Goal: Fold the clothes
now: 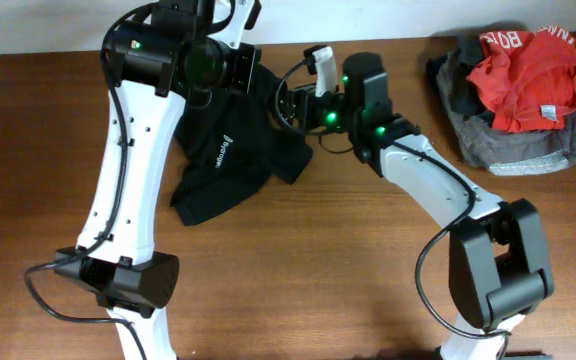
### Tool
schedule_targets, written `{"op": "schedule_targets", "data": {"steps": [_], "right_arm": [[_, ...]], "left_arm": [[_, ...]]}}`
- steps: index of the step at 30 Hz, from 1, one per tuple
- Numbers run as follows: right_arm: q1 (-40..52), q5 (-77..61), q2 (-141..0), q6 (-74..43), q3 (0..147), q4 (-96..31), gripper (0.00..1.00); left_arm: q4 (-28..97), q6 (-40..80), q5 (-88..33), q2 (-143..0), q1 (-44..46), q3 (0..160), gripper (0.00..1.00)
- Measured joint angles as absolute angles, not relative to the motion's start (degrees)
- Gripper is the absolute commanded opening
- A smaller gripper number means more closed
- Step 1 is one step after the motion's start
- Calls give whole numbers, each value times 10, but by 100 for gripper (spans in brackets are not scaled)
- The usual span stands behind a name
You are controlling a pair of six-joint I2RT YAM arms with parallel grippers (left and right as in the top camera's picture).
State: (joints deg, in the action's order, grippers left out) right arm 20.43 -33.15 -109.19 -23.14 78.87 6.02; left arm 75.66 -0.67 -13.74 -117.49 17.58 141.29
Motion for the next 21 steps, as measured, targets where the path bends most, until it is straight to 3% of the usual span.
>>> {"op": "schedule_targets", "data": {"steps": [10, 12, 14, 21], "right_arm": [[211, -243, -1096, -279, 789, 65, 40], [211, -229, -1096, -282, 789, 65, 28], [211, -220, -1096, -286, 789, 63, 4], [201, -217, -1096, -292, 789, 34, 4]], "left_arm": [[757, -7, -140, -1175, 205, 1413, 1], [756, -7, -142, -1175, 206, 1413, 1], [755, -7, -142, -1175, 207, 1413, 1], [738, -7, -128, -1175, 207, 1413, 1]]}}
